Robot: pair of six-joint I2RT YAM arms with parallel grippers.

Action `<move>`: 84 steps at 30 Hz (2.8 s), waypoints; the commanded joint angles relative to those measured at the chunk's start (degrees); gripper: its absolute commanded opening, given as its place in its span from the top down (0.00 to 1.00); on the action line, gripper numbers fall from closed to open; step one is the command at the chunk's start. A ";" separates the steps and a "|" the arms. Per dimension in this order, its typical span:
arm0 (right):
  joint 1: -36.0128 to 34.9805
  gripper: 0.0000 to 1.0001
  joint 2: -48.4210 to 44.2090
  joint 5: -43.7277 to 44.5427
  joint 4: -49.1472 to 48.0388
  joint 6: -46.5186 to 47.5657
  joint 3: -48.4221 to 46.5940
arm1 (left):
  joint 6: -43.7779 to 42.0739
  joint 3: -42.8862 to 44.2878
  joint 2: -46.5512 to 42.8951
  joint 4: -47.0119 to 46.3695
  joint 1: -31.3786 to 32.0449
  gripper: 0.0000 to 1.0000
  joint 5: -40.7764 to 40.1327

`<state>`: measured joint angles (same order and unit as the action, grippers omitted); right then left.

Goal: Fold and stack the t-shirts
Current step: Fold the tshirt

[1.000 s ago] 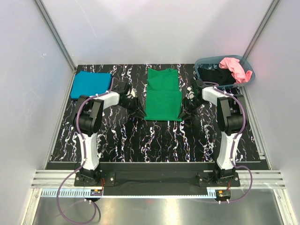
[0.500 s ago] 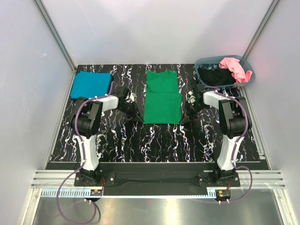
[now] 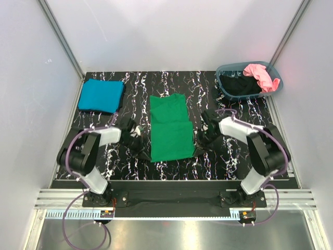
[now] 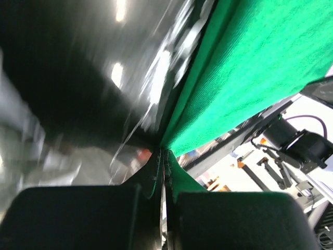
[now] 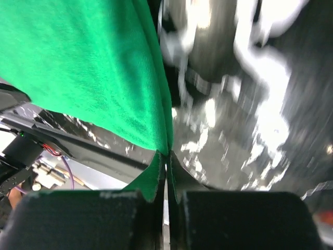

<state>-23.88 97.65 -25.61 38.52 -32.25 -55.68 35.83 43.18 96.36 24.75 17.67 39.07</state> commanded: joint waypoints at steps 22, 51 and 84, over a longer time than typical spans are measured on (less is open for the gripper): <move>-3.37 1.00 -26.10 0.20 4.27 -9.50 15.87 | 24.00 -18.74 -38.34 -0.83 9.29 0.54 -9.96; -3.28 1.00 -22.67 1.43 5.42 -6.42 13.76 | 41.16 -19.19 -26.31 -14.38 29.08 0.92 -23.69; -3.19 1.00 -24.53 15.67 21.41 -2.47 -7.58 | 38.88 0.23 -32.91 11.45 24.89 1.00 -26.32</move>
<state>-26.89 71.16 -13.93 58.26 -37.47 -57.78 78.67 38.50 62.26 33.63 45.32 14.24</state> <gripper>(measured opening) 0.011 0.012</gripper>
